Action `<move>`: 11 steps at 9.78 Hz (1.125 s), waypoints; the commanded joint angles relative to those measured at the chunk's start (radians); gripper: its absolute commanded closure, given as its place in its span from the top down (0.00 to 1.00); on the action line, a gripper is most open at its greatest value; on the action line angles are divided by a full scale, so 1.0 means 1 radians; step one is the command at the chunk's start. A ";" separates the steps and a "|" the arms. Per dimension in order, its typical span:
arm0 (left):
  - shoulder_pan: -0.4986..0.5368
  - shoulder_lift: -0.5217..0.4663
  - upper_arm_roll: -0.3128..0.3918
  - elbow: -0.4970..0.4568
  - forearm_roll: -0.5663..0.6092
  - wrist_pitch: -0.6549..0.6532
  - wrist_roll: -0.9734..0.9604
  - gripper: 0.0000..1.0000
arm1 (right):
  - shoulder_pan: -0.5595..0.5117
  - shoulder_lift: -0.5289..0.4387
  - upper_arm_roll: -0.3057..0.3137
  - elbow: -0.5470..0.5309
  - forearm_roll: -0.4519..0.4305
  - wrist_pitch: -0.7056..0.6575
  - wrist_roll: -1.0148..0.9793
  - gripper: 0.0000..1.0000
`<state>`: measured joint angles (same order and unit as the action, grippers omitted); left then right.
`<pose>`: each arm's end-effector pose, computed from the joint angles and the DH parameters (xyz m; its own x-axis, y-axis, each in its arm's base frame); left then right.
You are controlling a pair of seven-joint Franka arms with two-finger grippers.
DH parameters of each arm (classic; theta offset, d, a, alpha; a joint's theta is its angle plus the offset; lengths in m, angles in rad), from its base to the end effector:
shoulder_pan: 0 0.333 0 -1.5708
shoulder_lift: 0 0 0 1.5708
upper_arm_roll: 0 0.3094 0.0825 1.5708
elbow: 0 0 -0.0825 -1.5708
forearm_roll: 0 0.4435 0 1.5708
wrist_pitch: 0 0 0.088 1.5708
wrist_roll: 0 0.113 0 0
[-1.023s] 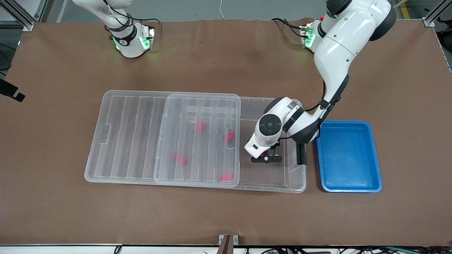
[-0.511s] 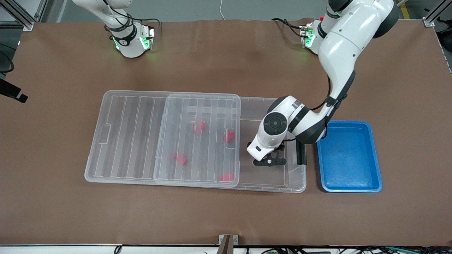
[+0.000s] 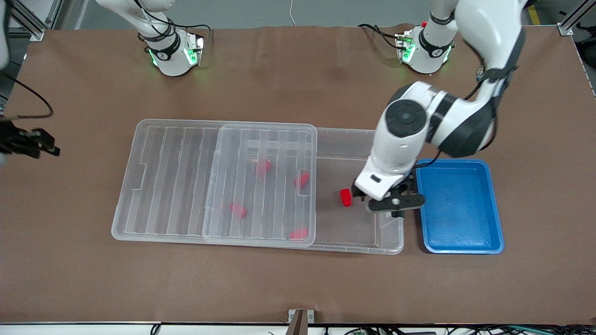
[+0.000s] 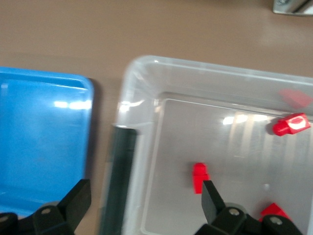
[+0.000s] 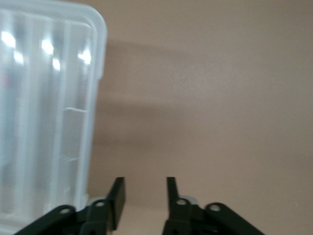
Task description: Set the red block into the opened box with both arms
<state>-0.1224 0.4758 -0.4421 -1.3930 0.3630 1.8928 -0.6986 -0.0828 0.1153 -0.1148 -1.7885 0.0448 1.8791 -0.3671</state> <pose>0.6765 -0.3312 0.4354 0.9861 0.0744 0.1486 0.0863 -0.9934 -0.0756 0.6373 -0.1218 0.4492 0.9878 0.1556 -0.0120 0.1550 -0.9873 -0.0359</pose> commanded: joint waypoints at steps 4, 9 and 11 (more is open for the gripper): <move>0.242 -0.199 -0.012 0.089 -0.128 -0.311 0.336 1.00 | 0.032 0.038 0.018 -0.260 0.063 0.311 -0.041 0.00; 0.299 -0.396 0.095 0.001 -0.235 -0.362 0.589 1.00 | 0.112 0.055 0.021 -0.276 0.136 0.325 -0.029 0.00; 0.206 -0.495 0.253 -0.127 -0.323 -0.365 0.642 1.00 | 0.155 0.063 0.023 -0.270 0.202 0.325 -0.013 0.00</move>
<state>0.1242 0.0652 -0.2705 -1.3753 0.0950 1.5205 -0.0880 0.0448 0.1772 -0.0903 -2.0493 0.1924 2.1913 -0.3884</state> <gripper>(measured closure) 0.000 0.991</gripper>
